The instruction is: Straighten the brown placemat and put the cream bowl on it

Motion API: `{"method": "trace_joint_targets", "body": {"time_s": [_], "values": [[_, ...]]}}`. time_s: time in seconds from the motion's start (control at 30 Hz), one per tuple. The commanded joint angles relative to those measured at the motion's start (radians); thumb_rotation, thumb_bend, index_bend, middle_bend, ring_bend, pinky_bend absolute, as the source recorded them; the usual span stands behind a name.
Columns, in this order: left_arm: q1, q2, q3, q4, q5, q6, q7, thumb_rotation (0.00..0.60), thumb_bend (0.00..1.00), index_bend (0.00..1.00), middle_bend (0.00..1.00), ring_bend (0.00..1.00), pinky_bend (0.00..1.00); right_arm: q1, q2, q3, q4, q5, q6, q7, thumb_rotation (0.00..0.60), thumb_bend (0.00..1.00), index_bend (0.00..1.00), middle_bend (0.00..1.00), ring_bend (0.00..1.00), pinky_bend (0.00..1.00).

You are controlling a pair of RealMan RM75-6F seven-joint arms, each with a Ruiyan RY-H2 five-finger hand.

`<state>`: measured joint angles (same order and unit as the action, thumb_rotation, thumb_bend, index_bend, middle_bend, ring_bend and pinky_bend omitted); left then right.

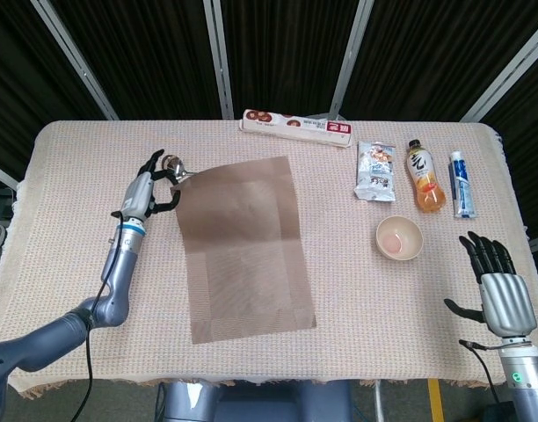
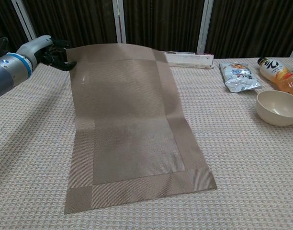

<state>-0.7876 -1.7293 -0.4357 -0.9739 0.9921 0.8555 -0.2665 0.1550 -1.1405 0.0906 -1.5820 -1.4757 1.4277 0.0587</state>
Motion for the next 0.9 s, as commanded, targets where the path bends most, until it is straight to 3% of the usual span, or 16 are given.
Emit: {"method": "trace_joint_targets", "body": {"time_s": [0.03, 0.1, 0.13, 0.43, 0.53, 0.7, 0.8, 0.9], "values": [[0.009, -0.014, 0.023, 0.053, -0.020, 0.001, 0.072, 0.600, 0.32, 0.42, 0.00, 0.00, 0.00, 0.001, -0.002, 0.000, 0.000, 0.001, -0.002, -0.004, 0.600, 0.00, 0.00, 0.00, 0.00, 0.00], [0.020, -0.001, 0.053, 0.056, -0.002, 0.006, 0.109, 0.600, 0.06, 0.04, 0.00, 0.00, 0.00, 0.002, -0.003, -0.001, 0.000, 0.000, -0.005, -0.005, 0.600, 0.00, 0.00, 0.00, 0.00, 0.00], [0.026, 0.011, 0.067, 0.052, 0.010, 0.010, 0.124, 0.600, 0.01, 0.00, 0.00, 0.00, 0.00, 0.003, -0.004, -0.001, 0.000, -0.001, -0.006, -0.006, 0.600, 0.00, 0.00, 0.00, 0.00, 0.00], [0.113, 0.131, 0.143, -0.045, 0.139, 0.202, 0.225, 0.600, 0.00, 0.00, 0.00, 0.00, 0.00, 0.025, -0.012, -0.029, -0.001, -0.064, -0.029, -0.032, 0.600, 0.00, 0.00, 0.00, 0.00, 0.00], [0.165, 0.227, 0.163, -0.179, 0.125, 0.248, 0.336, 0.600, 0.00, 0.00, 0.00, 0.00, 0.00, 0.055, -0.017, -0.047, -0.003, -0.127, -0.055, -0.054, 0.600, 0.00, 0.00, 0.00, 0.00, 0.00], [0.281, 0.442, 0.191, -0.560, 0.094, 0.410, 0.575, 0.600, 0.00, 0.00, 0.00, 0.00, 0.00, 0.148, -0.025, -0.078, -0.023, -0.238, -0.159, -0.048, 0.600, 0.00, 0.00, 0.00, 0.00, 0.00], [0.339, 0.517, 0.211, -0.717, 0.065, 0.487, 0.671, 0.600, 0.00, 0.00, 0.00, 0.00, 0.00, 0.201, -0.028, -0.076, -0.047, -0.266, -0.217, -0.050, 0.600, 0.00, 0.00, 0.00, 0.00, 0.00], [0.383, 0.556, 0.237, -0.802, 0.060, 0.555, 0.738, 0.600, 0.00, 0.00, 0.00, 0.00, 0.00, 0.247, -0.047, -0.070, -0.066, -0.290, -0.262, -0.068, 0.600, 0.00, 0.00, 0.00, 0.00, 0.00]]}}
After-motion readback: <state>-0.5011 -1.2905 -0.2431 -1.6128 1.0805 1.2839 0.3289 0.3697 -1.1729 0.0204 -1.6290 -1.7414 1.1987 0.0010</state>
